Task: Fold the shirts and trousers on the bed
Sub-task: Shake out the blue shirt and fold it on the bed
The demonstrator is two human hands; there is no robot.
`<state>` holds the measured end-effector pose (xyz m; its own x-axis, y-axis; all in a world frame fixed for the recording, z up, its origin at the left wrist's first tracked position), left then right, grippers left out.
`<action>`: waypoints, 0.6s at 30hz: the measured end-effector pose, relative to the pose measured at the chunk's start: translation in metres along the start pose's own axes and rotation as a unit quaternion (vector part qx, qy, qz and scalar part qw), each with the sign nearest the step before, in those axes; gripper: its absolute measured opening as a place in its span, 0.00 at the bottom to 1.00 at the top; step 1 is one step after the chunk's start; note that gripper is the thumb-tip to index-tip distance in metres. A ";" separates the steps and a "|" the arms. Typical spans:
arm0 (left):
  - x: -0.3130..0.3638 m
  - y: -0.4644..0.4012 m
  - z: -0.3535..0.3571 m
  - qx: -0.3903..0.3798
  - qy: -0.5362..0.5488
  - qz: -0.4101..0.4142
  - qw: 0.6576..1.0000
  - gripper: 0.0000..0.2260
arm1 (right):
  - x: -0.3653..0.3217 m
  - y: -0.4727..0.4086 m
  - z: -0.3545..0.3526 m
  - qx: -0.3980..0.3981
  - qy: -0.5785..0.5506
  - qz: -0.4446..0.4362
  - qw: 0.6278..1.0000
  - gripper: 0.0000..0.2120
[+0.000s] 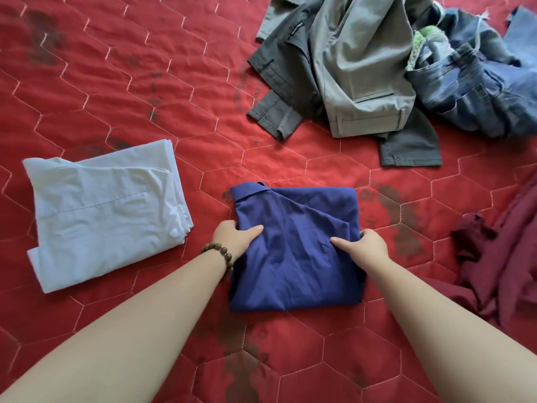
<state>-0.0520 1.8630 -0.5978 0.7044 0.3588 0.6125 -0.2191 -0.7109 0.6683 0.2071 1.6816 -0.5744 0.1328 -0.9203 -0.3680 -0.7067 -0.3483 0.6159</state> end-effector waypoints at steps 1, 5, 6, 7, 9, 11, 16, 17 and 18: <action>0.006 0.003 0.002 -0.005 0.005 0.030 1.000 0.14 | -0.004 0.002 0.004 -0.020 -0.007 -0.025 0.999 0.15; 0.023 0.020 -0.006 0.014 0.016 0.115 0.993 0.07 | -0.022 0.014 0.005 -0.020 -0.002 -0.116 0.993 0.08; 0.025 0.025 -0.011 0.030 0.007 0.127 0.991 0.07 | -0.029 0.019 0.004 -0.016 -0.001 -0.135 0.991 0.07; 0.026 0.029 -0.018 0.047 -0.003 0.136 0.990 0.07 | -0.037 0.025 0.004 -0.012 0.001 -0.156 0.988 0.07; 0.028 0.038 -0.036 0.079 -0.014 0.150 0.985 0.07 | -0.057 0.041 0.003 -0.002 0.006 -0.194 0.981 0.05; 0.030 0.046 -0.063 0.101 -0.003 0.161 0.982 0.08 | -0.083 0.059 0.002 0.008 0.004 -0.232 0.973 0.04; 0.015 0.055 -0.163 0.128 0.067 0.153 0.978 0.06 | -0.166 0.102 0.026 -0.003 0.018 -0.309 0.951 0.05; 0.009 0.055 -0.185 0.128 0.076 0.147 0.978 0.05 | -0.184 0.110 0.037 -0.011 0.022 -0.318 0.948 0.05; 0.003 0.055 -0.208 0.131 0.086 0.141 0.977 0.05 | -0.203 0.117 0.049 -0.019 0.023 -0.325 0.945 0.05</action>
<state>-0.2020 1.9507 -0.4708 0.5115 0.2060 0.8342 -0.1915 -0.9191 0.3444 0.0634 1.8360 -0.4613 0.5614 -0.5153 -0.6476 -0.4391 -0.8487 0.2946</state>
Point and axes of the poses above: each hand's wrist, its own y-axis away from the middle knuckle, its own z-axis out of the palm, x = y × z, the point moved 9 cm from there along -y, towards the middle knuckle
